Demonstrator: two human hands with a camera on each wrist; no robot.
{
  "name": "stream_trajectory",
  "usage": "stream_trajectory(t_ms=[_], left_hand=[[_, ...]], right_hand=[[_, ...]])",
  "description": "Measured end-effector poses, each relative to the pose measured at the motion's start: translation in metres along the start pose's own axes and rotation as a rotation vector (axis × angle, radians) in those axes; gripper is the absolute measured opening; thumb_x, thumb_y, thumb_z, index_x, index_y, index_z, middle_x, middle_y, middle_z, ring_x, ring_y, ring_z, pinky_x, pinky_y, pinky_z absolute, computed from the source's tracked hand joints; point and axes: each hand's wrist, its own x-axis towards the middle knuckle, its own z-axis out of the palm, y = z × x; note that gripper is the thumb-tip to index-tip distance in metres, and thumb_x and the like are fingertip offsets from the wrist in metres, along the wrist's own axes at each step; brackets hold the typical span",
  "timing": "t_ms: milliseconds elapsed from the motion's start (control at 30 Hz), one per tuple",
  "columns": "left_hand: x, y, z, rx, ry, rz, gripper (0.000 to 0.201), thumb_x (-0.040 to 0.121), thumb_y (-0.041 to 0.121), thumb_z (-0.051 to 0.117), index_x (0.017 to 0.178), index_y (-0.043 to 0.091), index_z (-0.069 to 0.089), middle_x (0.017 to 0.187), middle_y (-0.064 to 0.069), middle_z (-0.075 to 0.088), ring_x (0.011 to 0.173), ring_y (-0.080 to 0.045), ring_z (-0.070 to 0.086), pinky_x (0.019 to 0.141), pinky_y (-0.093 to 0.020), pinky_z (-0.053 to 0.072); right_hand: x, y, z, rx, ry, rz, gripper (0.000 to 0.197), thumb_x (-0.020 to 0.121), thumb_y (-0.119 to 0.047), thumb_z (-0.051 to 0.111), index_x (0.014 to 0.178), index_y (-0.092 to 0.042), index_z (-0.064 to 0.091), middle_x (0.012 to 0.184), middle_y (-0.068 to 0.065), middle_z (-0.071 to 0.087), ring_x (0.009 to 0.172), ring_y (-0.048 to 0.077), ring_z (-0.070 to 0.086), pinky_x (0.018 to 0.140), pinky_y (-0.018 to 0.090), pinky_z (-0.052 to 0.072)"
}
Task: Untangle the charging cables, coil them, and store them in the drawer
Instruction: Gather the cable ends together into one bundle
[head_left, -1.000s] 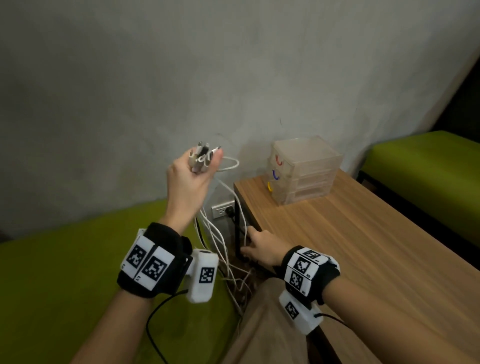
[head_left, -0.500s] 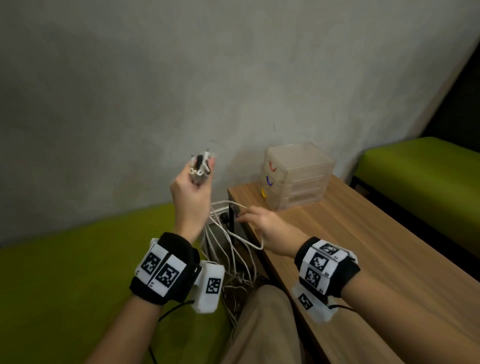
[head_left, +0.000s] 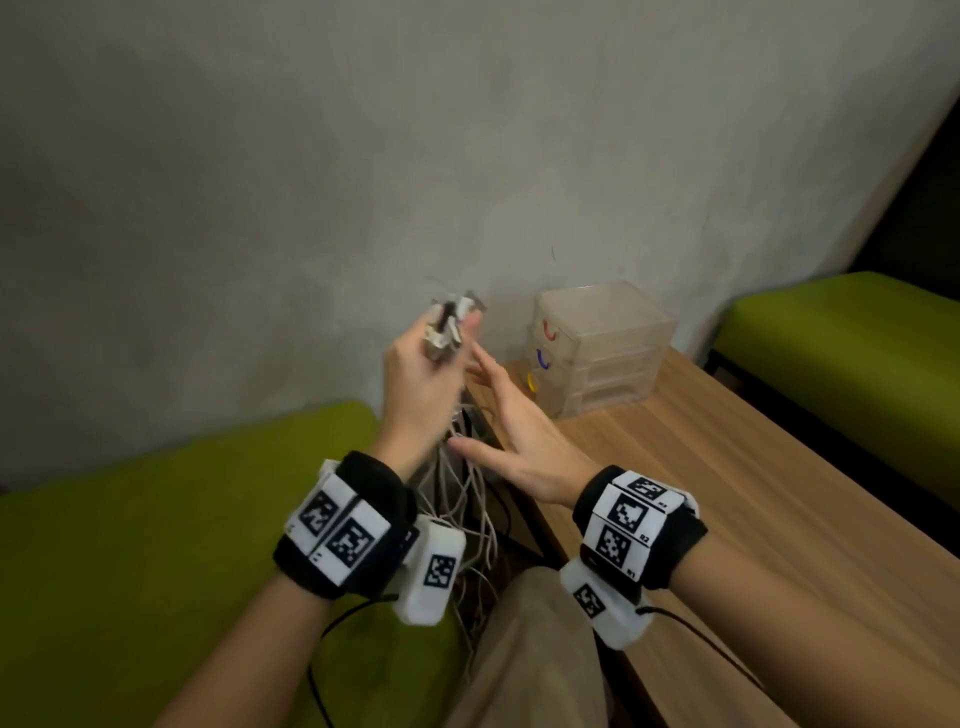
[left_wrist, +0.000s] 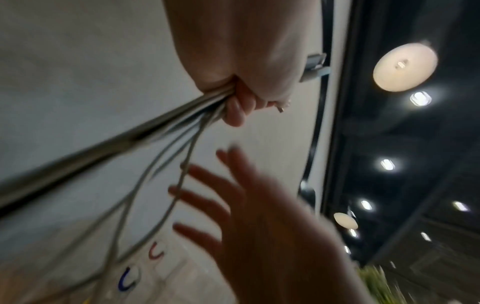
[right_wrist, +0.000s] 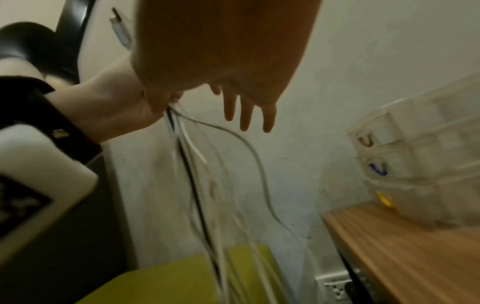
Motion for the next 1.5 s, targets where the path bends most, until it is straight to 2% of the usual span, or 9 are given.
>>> stream_trajectory(t_ms=[200, 400, 800, 900, 1067, 1200, 1267, 1400, 1500], left_hand=[[-0.007, 0.003, 0.019, -0.143, -0.122, -0.058, 0.028, 0.082, 0.050, 0.053, 0.057, 0.038, 0.052, 0.040, 0.008, 0.044, 0.040, -0.008, 0.037, 0.048, -0.031, 0.035], [-0.007, 0.002, 0.026, -0.504, -0.021, -0.238, 0.043, 0.090, 0.026, 0.055, 0.049, 0.026, 0.042, 0.041, 0.012, 0.030, 0.037, -0.006, 0.027, 0.042, -0.021, 0.028], [0.014, 0.015, 0.031, -0.349, -0.056, -0.178, 0.052, 0.097, 0.023, 0.042, 0.046, 0.027, 0.048, 0.039, 0.012, 0.032, 0.035, -0.004, 0.026, 0.038, -0.020, 0.022], [0.015, 0.017, 0.029, -0.400, 0.025, -0.194, 0.049, 0.097, 0.020, 0.042, 0.049, 0.027, 0.042, 0.037, 0.011, 0.033, 0.034, -0.003, 0.026, 0.036, -0.018, 0.023], [0.039, 0.050, 0.008, -0.524, 0.255, -0.152, 0.044, 0.098, 0.016, 0.039, 0.054, 0.020, 0.036, 0.035, 0.013, 0.032, 0.031, -0.001, 0.024, 0.032, -0.016, 0.019], [0.065, 0.056, -0.031, -0.482, 0.435, -0.042, 0.042, 0.096, 0.025, 0.042, 0.055, 0.023, 0.035, 0.038, 0.012, 0.029, 0.034, -0.003, 0.024, 0.035, -0.019, 0.018], [0.058, 0.045, -0.036, -0.213, 0.350, 0.073, 0.041, 0.088, 0.038, 0.050, 0.049, 0.027, 0.039, 0.038, 0.013, 0.034, 0.037, 0.000, 0.028, 0.038, -0.021, 0.022], [0.025, 0.025, -0.021, 0.486, -0.353, 0.205, 0.037, 0.065, 0.059, 0.060, 0.074, 0.024, 0.068, 0.068, 0.006, 0.067, 0.063, -0.009, 0.063, 0.058, -0.023, 0.048], [-0.001, 0.009, -0.012, 0.800, -0.757, 0.127, 0.041, 0.059, 0.050, 0.067, 0.092, 0.025, 0.069, 0.082, 0.001, 0.072, 0.077, -0.021, 0.065, 0.057, -0.023, 0.040]], right_hand=[[-0.010, -0.002, 0.017, 0.193, 0.181, 0.044, 0.011, 0.093, -0.014, 0.048, 0.090, -0.019, 0.057, 0.077, -0.007, 0.062, 0.069, 0.000, 0.060, 0.063, 0.015, 0.045], [-0.007, -0.006, 0.018, 0.080, 0.273, -0.070, 0.033, 0.097, -0.017, 0.036, 0.124, -0.002, 0.045, 0.079, 0.006, 0.059, 0.059, -0.001, 0.052, 0.059, 0.007, 0.036], [-0.010, 0.012, 0.032, 0.178, 0.260, 0.061, 0.025, 0.093, -0.023, 0.040, 0.075, -0.010, 0.050, 0.067, 0.012, 0.055, 0.058, 0.009, 0.048, 0.055, 0.014, 0.033], [-0.005, 0.006, 0.028, 0.187, 0.301, 0.119, 0.037, 0.092, -0.026, 0.047, 0.057, -0.024, 0.036, 0.053, -0.009, 0.039, 0.047, 0.003, 0.039, 0.050, 0.017, 0.027], [-0.029, 0.018, 0.057, 0.291, 0.216, 0.246, 0.047, 0.092, -0.040, 0.047, 0.058, -0.007, 0.046, 0.055, 0.000, 0.044, 0.050, 0.005, 0.038, 0.052, 0.025, 0.030], [-0.054, 0.025, 0.073, 0.237, 0.080, 0.309, 0.038, 0.096, -0.026, 0.048, 0.059, -0.024, 0.037, 0.055, -0.008, 0.038, 0.048, 0.005, 0.037, 0.051, 0.020, 0.027], [-0.048, 0.030, 0.068, 0.203, 0.120, 0.353, 0.041, 0.096, -0.021, 0.048, 0.057, -0.023, 0.035, 0.053, -0.005, 0.037, 0.046, 0.006, 0.034, 0.051, 0.022, 0.026], [-0.038, 0.031, 0.064, 0.044, 0.052, 0.364, 0.037, 0.091, -0.013, 0.048, 0.057, -0.022, 0.037, 0.058, 0.009, 0.047, 0.053, 0.018, 0.041, 0.057, 0.035, 0.032], [-0.034, 0.031, 0.060, 0.048, 0.157, 0.291, 0.015, 0.088, -0.009, 0.054, 0.088, -0.018, 0.066, 0.095, 0.008, 0.067, 0.084, 0.018, 0.060, 0.078, 0.033, 0.046]])
